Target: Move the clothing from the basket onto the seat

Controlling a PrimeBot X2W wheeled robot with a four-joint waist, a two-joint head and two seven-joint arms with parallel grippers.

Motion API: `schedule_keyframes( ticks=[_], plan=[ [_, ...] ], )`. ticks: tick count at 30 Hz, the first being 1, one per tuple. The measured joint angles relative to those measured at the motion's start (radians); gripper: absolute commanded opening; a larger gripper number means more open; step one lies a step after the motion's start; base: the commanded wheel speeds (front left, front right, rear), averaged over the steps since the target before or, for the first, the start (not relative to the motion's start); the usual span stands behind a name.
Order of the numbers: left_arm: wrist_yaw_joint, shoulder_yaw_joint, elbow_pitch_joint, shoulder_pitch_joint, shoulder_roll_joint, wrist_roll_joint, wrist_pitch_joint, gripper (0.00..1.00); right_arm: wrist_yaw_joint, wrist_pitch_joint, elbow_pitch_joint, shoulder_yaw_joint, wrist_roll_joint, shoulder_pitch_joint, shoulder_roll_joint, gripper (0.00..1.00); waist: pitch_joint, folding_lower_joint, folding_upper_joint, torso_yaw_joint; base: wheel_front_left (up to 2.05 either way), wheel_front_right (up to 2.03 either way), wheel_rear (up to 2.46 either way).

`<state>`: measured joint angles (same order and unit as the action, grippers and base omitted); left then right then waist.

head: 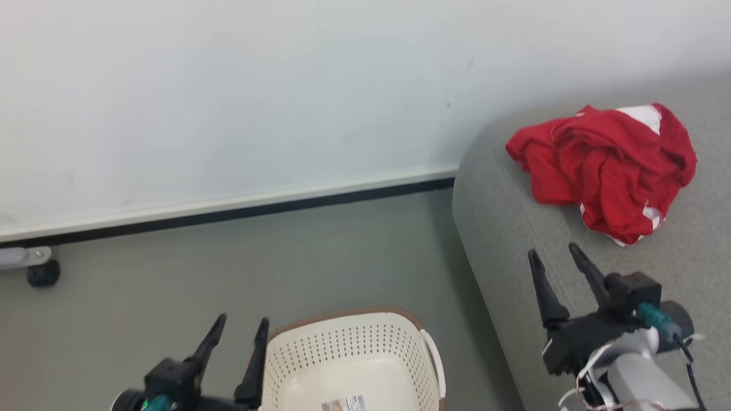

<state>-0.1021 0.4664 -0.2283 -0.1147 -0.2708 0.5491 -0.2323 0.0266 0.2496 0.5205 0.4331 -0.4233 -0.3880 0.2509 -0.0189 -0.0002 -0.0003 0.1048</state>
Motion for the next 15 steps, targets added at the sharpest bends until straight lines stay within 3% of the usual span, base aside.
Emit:
schedule_keyframes(
  ticks=[6, 15],
  plan=[
    [-0.013, -0.067, 0.027, 0.097, -0.023, 0.004, -0.009, 1.0, 0.045, 0.0, -0.103, -0.007, 0.014, 0.128, 0.007, 1.0, 0.065, 0.0, 0.0001, -0.022, 0.0, 0.0, 0.0],
    [-0.021, -0.16, 0.063, 0.186, -0.033, 0.001, -0.016, 1.0, 0.079, 0.0, -0.253, -0.034, 0.042, 0.273, 0.018, 1.0, 0.108, 0.0001, 0.0001, -0.041, 0.0, 0.0, 0.0]
  ],
)
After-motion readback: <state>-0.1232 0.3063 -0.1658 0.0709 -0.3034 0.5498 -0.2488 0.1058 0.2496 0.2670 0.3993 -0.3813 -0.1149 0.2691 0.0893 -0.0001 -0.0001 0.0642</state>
